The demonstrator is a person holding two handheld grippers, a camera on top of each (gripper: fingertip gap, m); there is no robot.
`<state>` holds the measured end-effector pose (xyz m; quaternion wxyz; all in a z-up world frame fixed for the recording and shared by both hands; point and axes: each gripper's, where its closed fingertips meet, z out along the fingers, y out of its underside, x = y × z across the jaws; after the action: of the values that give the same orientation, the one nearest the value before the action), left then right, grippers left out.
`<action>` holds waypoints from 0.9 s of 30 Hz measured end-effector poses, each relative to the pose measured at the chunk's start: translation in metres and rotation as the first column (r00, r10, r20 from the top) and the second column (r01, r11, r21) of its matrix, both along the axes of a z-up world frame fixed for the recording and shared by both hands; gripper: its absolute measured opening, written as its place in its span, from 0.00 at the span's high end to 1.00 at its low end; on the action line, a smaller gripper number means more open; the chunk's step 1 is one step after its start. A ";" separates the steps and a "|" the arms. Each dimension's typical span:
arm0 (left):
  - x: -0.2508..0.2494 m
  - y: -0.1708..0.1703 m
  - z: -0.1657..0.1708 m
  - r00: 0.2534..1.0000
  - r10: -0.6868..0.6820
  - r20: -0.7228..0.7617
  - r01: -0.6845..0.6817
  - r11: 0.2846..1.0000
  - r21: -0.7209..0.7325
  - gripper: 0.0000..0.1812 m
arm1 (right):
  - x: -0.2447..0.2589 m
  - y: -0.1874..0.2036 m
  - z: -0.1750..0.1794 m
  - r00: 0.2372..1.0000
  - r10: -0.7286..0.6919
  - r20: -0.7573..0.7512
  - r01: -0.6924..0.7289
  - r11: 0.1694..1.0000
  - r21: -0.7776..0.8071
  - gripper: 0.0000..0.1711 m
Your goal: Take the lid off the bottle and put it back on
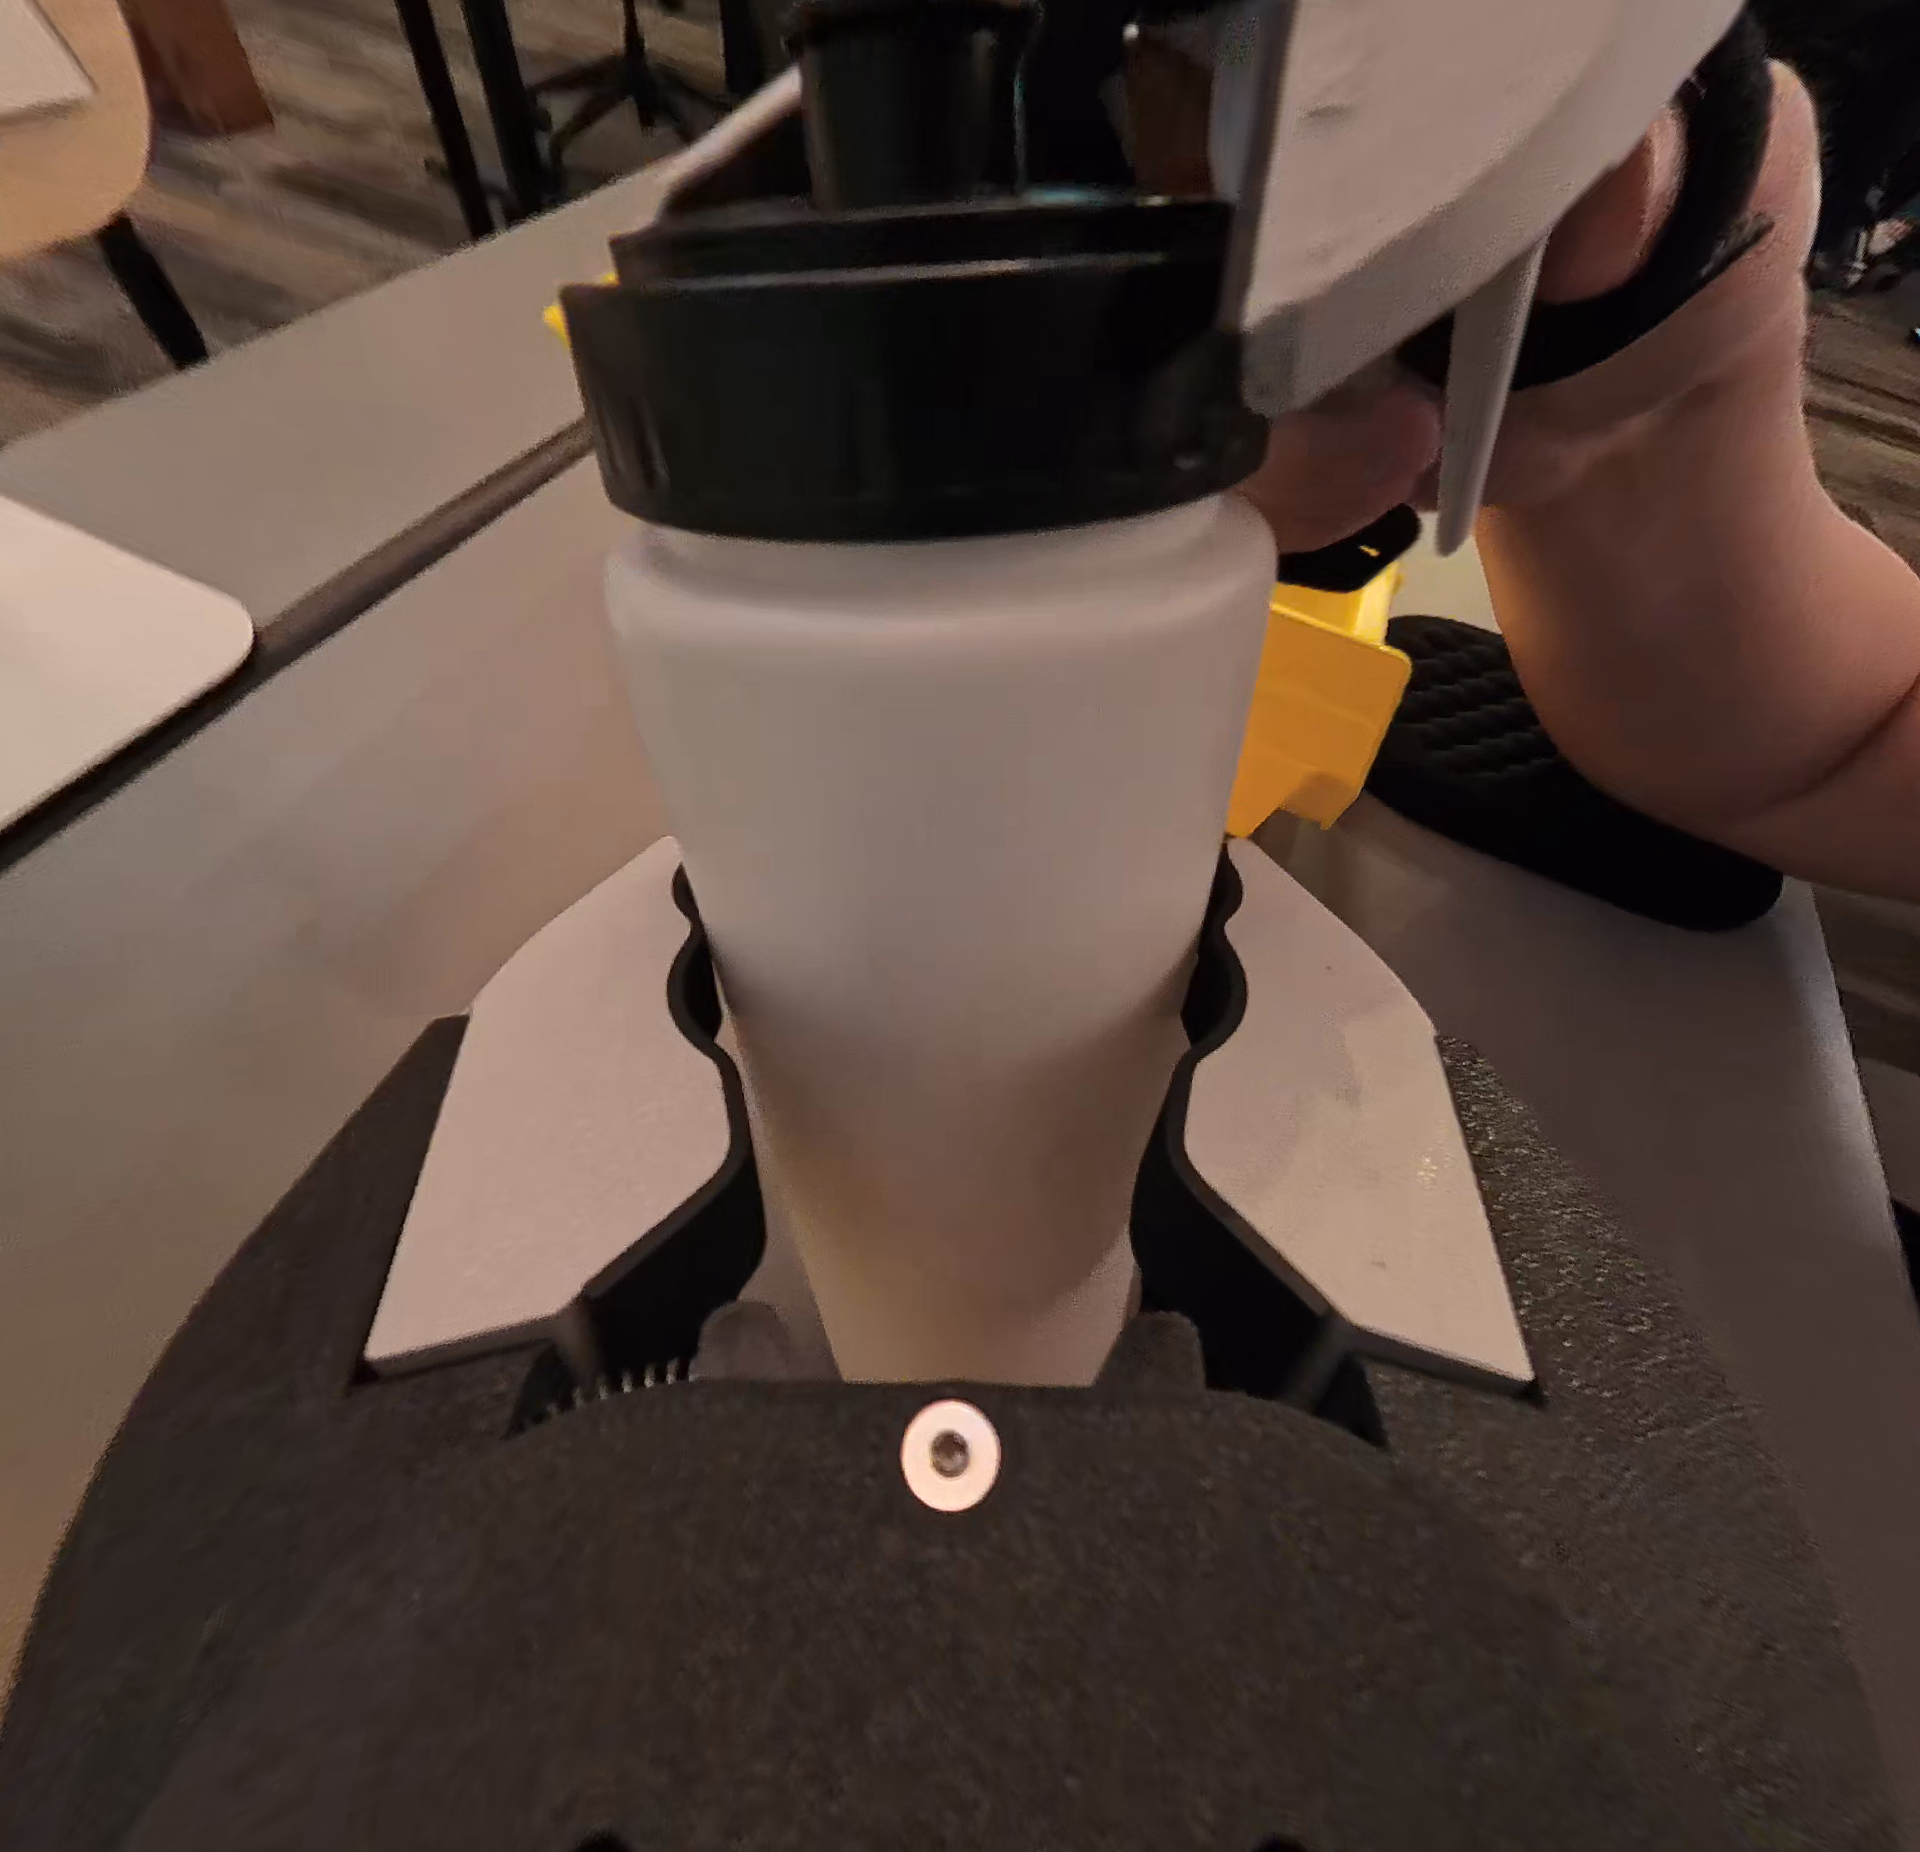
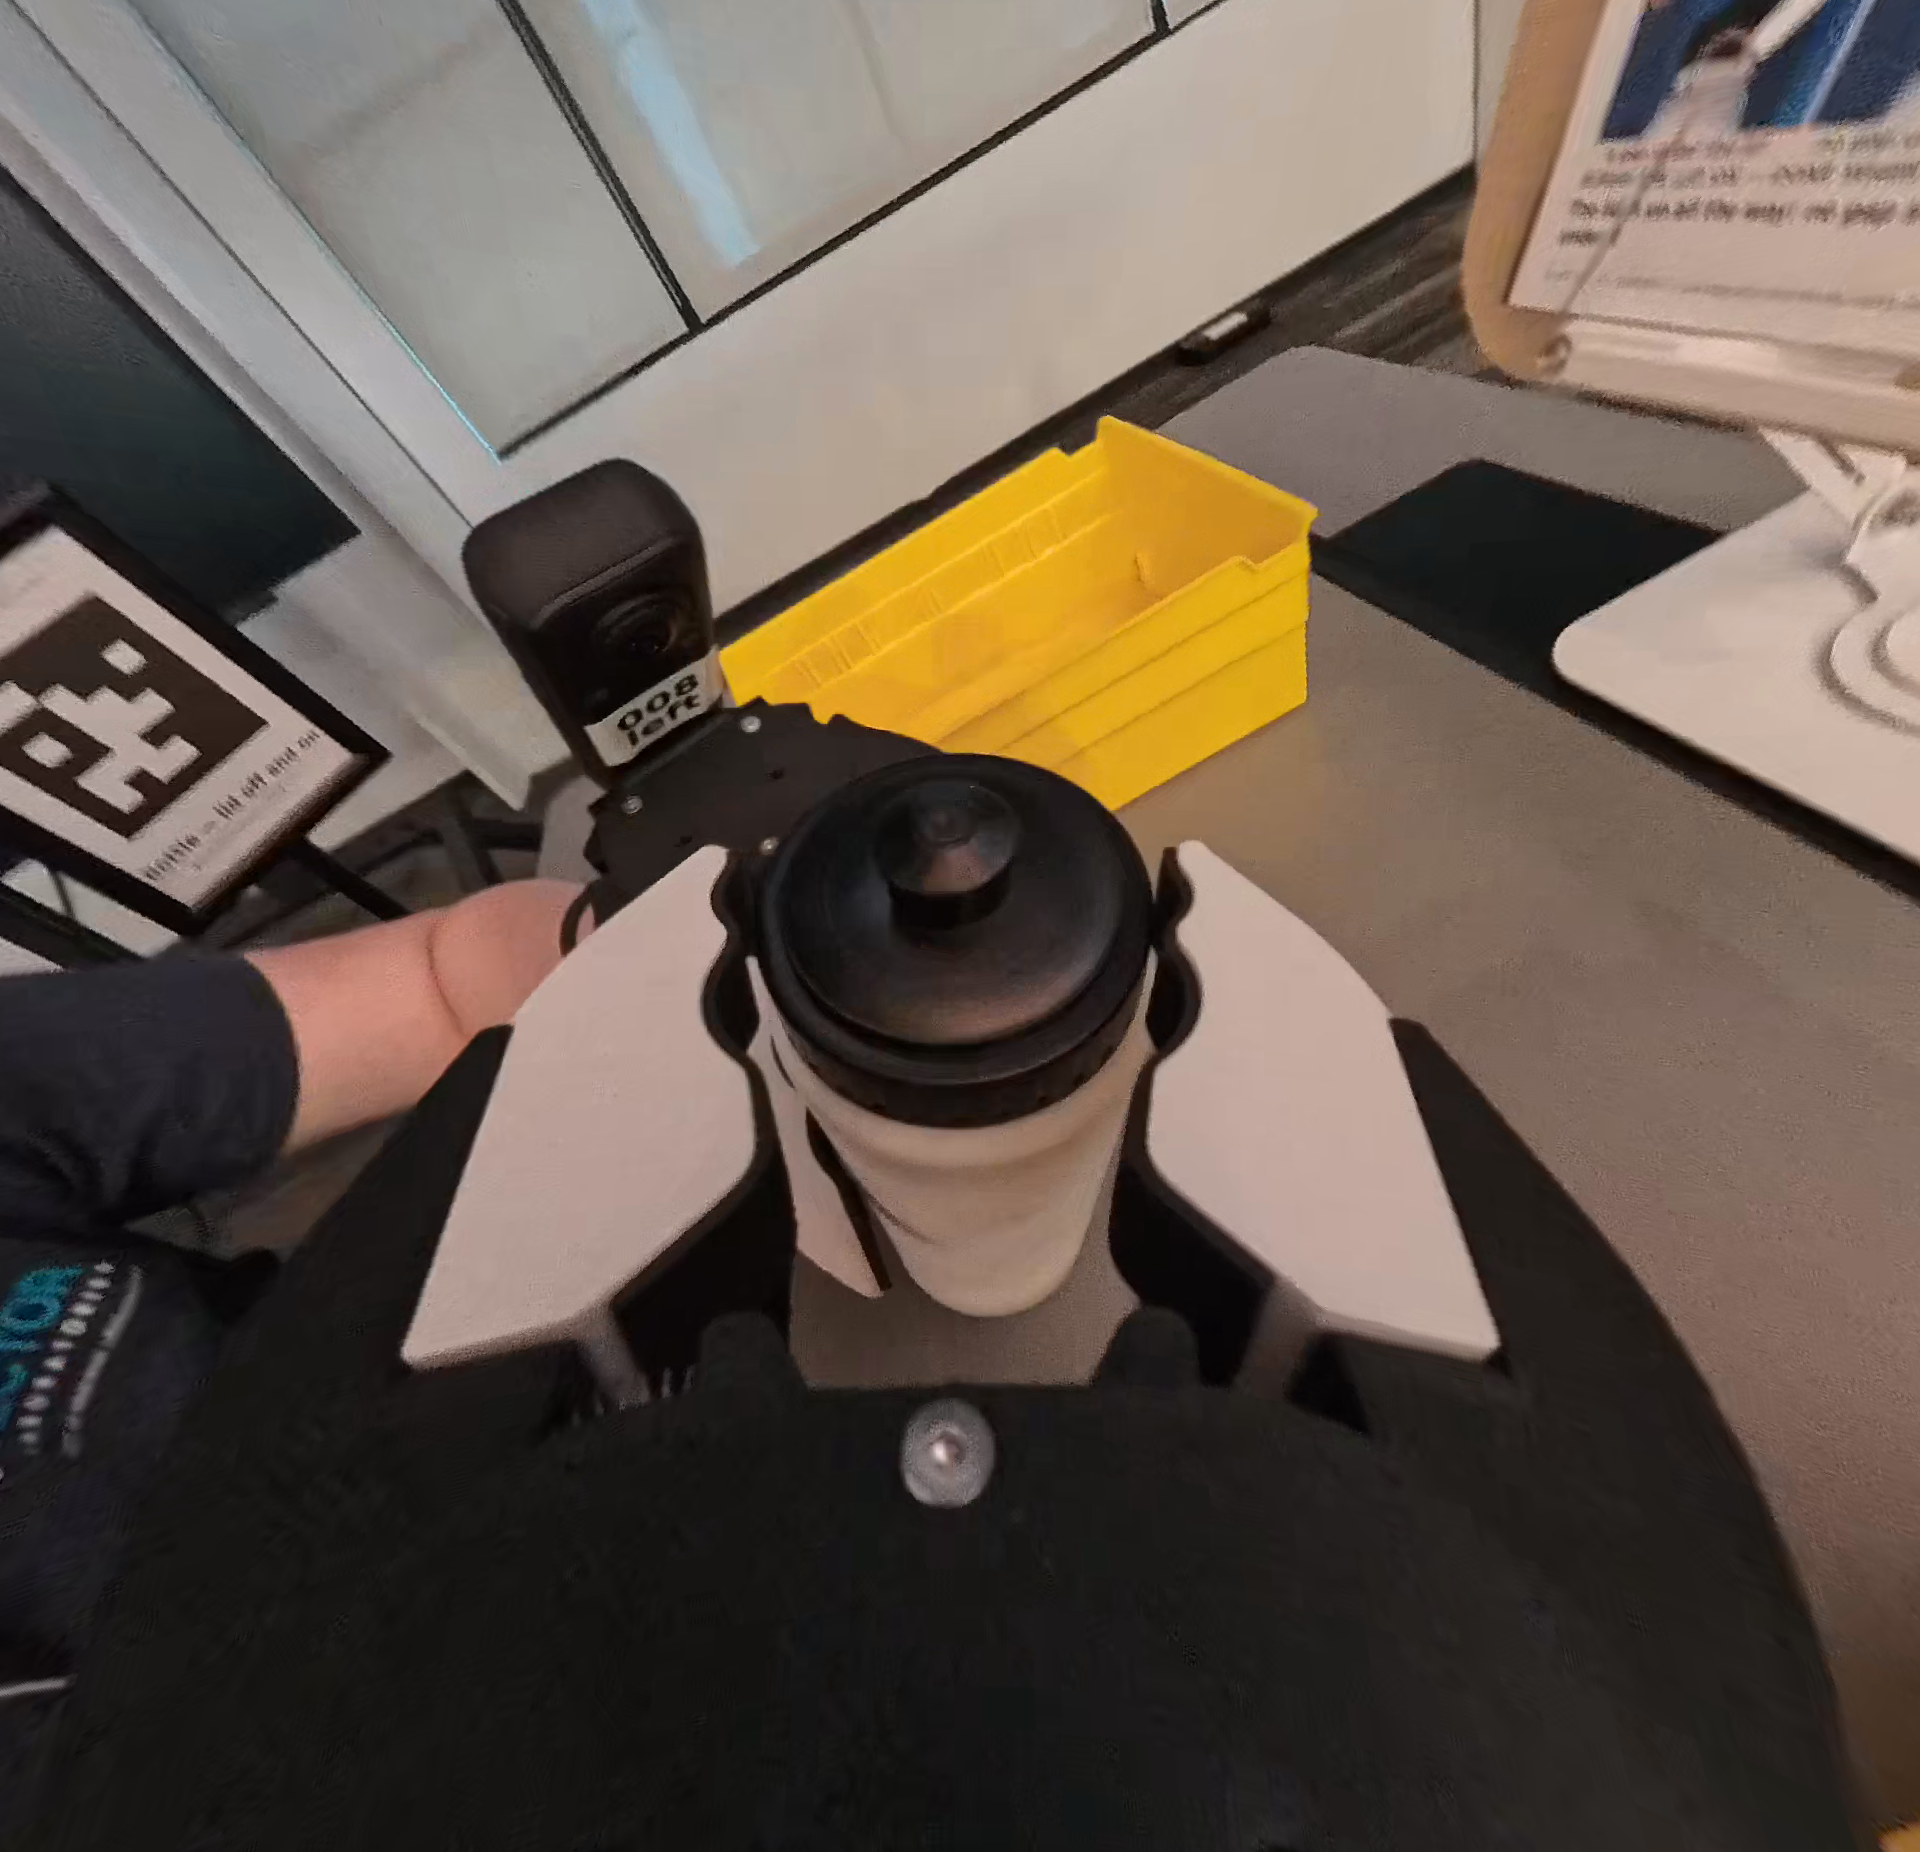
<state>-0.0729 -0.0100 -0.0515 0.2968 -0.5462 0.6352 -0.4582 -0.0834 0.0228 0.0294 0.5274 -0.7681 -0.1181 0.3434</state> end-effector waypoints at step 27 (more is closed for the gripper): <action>0.010 0.001 0.002 0.984 0.020 0.179 -0.031 0.998 0.058 0.48 | -0.019 -0.011 0.010 0.967 0.093 0.238 -0.150 0.961 0.231 0.58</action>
<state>-0.0632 -0.0085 -0.0493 0.3748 -0.5017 0.6128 -0.4820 -0.1024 0.0121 0.0394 0.5798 -0.7218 -0.2661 0.2686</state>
